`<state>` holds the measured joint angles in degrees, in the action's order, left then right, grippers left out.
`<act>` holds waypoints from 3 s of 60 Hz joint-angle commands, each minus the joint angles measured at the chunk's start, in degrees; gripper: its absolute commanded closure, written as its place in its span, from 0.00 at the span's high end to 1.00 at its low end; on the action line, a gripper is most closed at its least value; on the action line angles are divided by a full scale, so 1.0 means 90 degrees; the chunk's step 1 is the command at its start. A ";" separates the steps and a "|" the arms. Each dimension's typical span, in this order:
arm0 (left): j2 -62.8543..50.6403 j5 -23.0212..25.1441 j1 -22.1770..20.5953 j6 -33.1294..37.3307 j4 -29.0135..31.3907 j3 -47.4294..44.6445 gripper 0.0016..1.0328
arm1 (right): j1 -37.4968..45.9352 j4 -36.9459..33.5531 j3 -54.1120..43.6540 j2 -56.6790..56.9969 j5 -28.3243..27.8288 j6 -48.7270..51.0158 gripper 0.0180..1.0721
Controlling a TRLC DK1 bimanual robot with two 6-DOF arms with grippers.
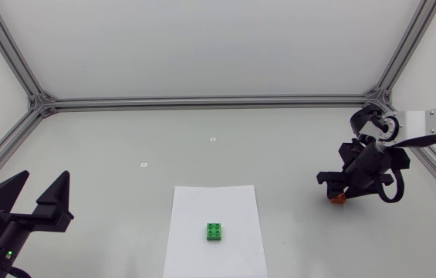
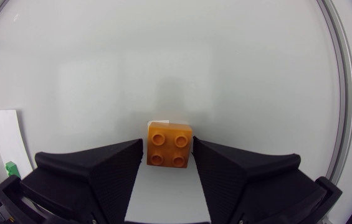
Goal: Pick up the orange 2x2 brick with the right arm and stack it on top of the green 2x2 brick in the center
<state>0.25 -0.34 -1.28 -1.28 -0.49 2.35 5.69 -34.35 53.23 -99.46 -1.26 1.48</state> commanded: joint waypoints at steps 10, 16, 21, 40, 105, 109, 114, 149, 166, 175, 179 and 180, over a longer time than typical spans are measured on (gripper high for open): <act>0.0050 0.0028 0.0015 0.0083 0.0094 -0.0261 0.96 | -0.0076 0.0076 -0.0153 -0.0111 0.0071 -0.0135 0.53; 0.0050 0.0038 0.0015 0.0083 0.0094 -0.0261 0.96 | -0.0076 0.0184 -0.0182 -0.0101 0.0091 -0.0125 0.48; 0.0050 0.0028 0.0015 0.0083 0.0094 -0.0261 0.96 | -0.0096 0.0193 -0.0202 -0.0091 0.0130 -0.0125 0.48; 0.0050 0.0028 0.0015 0.0083 0.0084 -0.0261 0.96 | -0.0154 0.0252 -0.0329 0.0084 0.0247 -0.0057 0.41; 0.0050 0.0028 0.0015 0.0083 0.0094 -0.0261 0.96 | -0.0564 0.0135 -0.0934 0.1754 -0.1120 0.1897 0.29; 0.0050 0.0028 0.0015 0.0083 0.0094 -0.0261 0.96 | -0.0750 0.0096 -0.0993 0.1774 -0.1032 0.2033 0.29; 0.0050 0.0028 0.0015 0.0083 0.0094 -0.0261 0.96 | -0.0955 0.0066 -0.1061 0.1774 -0.0876 0.2209 0.28; 0.0050 0.0028 0.0015 0.0083 0.0084 -0.0261 0.96 | -0.2488 0.0223 -0.1579 0.2545 -0.0007 0.3391 0.29; 0.0050 0.0028 0.0015 0.0083 0.0094 -0.0261 0.96 | -0.3133 0.0203 -0.1852 0.2028 0.0110 0.3977 0.30; 0.0050 0.0028 0.0015 0.0083 0.0094 -0.0261 0.96 | -0.3250 0.0418 -0.1950 0.1813 0.0208 0.4016 0.34; 0.0050 0.0028 0.0015 0.0083 0.0094 -0.0261 0.96 | -0.3240 0.0486 -0.1960 0.1705 0.0228 0.4016 0.44; 0.0050 0.0028 0.0015 0.0083 0.0094 -0.0261 0.96 | -0.3240 0.0496 -0.1960 0.1696 0.0237 0.4016 0.45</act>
<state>0.25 -0.32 -1.28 -1.28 -0.49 2.35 -23.20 -30.74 36.58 -82.78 0.32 36.49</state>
